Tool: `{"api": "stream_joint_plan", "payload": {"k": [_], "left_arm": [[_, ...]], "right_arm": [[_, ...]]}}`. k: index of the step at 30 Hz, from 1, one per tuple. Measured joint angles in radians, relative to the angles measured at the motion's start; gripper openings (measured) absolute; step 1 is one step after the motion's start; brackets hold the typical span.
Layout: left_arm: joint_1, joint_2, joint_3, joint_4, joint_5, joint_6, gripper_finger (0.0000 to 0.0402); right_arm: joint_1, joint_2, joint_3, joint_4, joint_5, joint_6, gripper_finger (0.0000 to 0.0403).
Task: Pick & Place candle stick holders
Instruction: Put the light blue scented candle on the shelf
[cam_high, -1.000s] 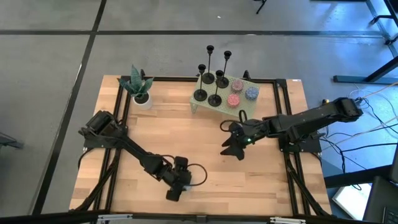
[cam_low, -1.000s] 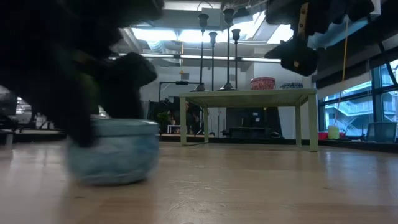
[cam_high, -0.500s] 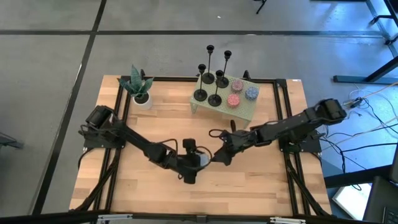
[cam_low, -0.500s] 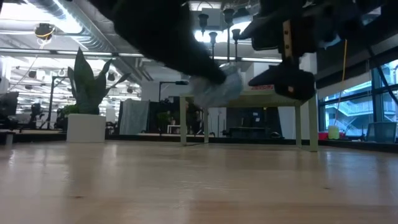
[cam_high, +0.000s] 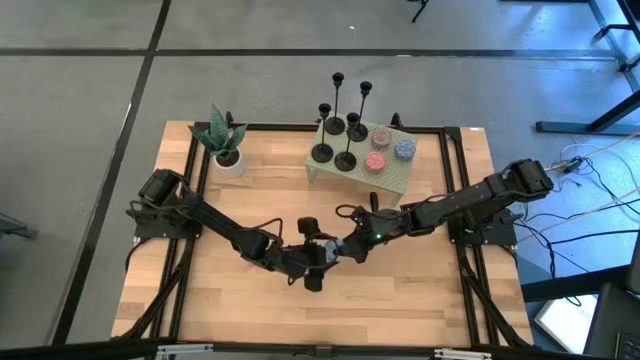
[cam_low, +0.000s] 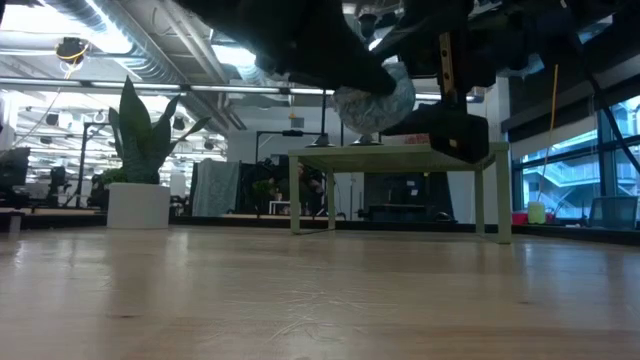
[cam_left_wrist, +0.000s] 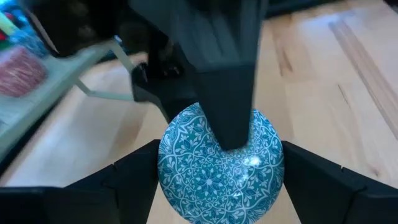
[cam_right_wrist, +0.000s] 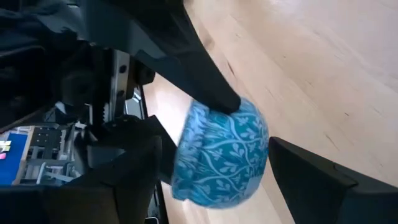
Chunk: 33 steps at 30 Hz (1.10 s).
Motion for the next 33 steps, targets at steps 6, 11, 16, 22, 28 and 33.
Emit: {"api": "stream_joint_plan", "payload": {"k": [6,11,16,22,28,33], "left_arm": [[0.001,0.000,0.000,0.030,-0.050,0.031,0.0295],[0.005,0.000,0.000,0.030,-0.052,0.031,0.0295],[0.005,0.000,0.000,0.026,-0.059,0.041,0.0295],[0.005,0.000,0.000,0.025,-0.063,0.046,0.0300],[0.005,0.000,0.000,0.029,-0.050,0.046,0.0317],[0.005,0.000,0.000,0.030,-0.048,0.050,0.0321]], "right_arm": [[0.000,0.000,0.000,0.001,0.001,-0.017,0.0297],[-0.002,0.000,0.000,0.002,0.026,-0.029,0.0263],[-0.006,0.000,0.000,0.008,0.025,-0.055,0.0208],[-0.006,0.000,0.000,0.009,0.025,-0.060,0.0197],[-0.006,0.000,0.000,0.009,0.025,-0.072,0.0215],[-0.006,0.000,0.000,0.009,0.025,-0.086,0.0197]]}}
